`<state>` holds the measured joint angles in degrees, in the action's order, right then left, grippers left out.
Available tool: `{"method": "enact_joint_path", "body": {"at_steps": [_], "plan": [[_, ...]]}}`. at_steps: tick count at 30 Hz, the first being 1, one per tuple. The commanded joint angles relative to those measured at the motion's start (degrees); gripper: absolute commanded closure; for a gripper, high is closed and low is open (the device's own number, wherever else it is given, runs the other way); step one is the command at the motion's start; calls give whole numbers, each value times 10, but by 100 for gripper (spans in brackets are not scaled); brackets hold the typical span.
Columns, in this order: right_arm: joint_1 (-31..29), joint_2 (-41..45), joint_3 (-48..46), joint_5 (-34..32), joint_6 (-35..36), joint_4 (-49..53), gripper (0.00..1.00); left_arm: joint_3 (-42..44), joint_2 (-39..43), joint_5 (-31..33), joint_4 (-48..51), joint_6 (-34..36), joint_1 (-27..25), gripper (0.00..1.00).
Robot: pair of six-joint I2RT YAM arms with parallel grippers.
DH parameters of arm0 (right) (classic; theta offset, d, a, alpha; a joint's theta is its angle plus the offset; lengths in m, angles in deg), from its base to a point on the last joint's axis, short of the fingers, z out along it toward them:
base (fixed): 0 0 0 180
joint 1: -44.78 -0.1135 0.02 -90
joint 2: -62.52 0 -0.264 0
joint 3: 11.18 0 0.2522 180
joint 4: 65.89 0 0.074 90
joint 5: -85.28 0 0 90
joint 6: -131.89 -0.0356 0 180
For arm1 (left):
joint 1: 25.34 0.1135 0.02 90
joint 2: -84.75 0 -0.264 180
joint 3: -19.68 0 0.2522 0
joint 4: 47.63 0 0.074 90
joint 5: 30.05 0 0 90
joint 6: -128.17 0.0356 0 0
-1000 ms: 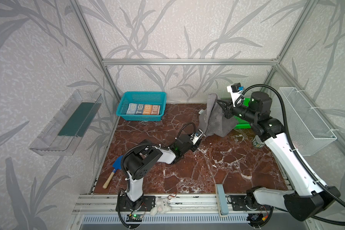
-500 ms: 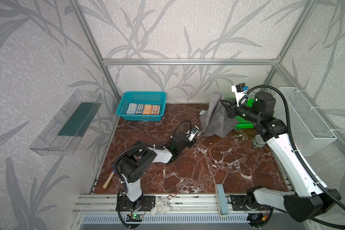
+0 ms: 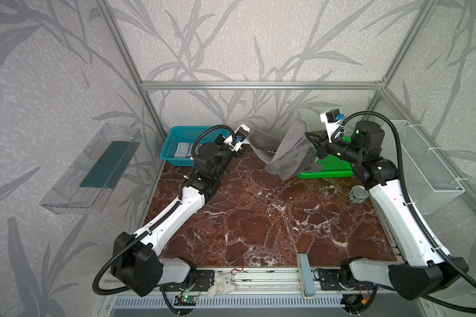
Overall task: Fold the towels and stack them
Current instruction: 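Raise the grey towel high with both grippers, holding two corners apart, then lower the grey towel onto the table with both grippers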
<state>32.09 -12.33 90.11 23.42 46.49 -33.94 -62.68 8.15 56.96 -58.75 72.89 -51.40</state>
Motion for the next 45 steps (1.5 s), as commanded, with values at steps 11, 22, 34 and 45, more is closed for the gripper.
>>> {"method": "enact_joint_path", "body": {"at_steps": [11,22,34,45], "plan": [[0,-60,132,68,32,5,100,-188,41,-14,115,164,27,100],[1,-63,172,44,42,12,100,-243,-3,-70,65,148,30,100],[-2,-55,143,114,24,-1,100,-297,31,-98,26,152,30,100],[-19,-74,109,104,-8,36,100,-200,79,-69,77,166,30,100]]}}
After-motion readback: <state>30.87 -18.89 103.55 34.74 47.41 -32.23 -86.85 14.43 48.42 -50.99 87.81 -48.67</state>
